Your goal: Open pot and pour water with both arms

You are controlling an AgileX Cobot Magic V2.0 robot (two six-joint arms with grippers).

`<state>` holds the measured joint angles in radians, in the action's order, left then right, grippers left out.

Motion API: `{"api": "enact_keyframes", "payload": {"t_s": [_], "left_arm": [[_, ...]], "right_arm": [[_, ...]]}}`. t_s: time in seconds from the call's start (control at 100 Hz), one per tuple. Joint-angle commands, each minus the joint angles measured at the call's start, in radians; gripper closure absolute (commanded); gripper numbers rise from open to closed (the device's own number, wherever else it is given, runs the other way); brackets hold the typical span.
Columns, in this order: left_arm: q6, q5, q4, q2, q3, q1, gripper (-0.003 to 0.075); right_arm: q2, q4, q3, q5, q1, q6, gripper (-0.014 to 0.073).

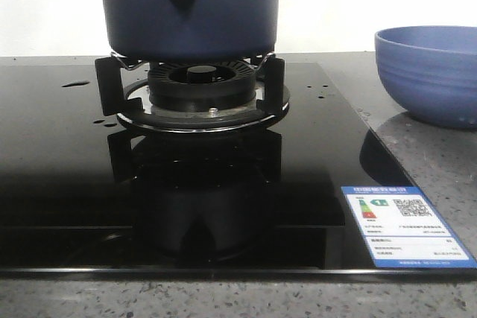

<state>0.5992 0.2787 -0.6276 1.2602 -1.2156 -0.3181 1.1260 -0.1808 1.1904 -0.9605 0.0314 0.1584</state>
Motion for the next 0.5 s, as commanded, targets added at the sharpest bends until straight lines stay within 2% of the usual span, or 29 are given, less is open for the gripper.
{"api": "enact_keyframes", "payload": {"t_s": [0.0,0.18,0.49], "left_arm": [[-0.001,-0.054,-0.015,-0.057,-0.037,0.038,0.0341],[-0.001,-0.03,-0.017,-0.087,-0.037,0.103,0.0341],[-0.001,0.001,-0.019,-0.1,-0.037,0.149,0.0341]], "right_arm": [[0.076,0.081,0.117,-0.038,0.0,-0.042,0.0127],[0.235,0.102,0.221,-0.14,-0.045,-0.052,0.0127],[0.365,0.067,0.214,-0.167,-0.133,-0.052,0.0143]]}}
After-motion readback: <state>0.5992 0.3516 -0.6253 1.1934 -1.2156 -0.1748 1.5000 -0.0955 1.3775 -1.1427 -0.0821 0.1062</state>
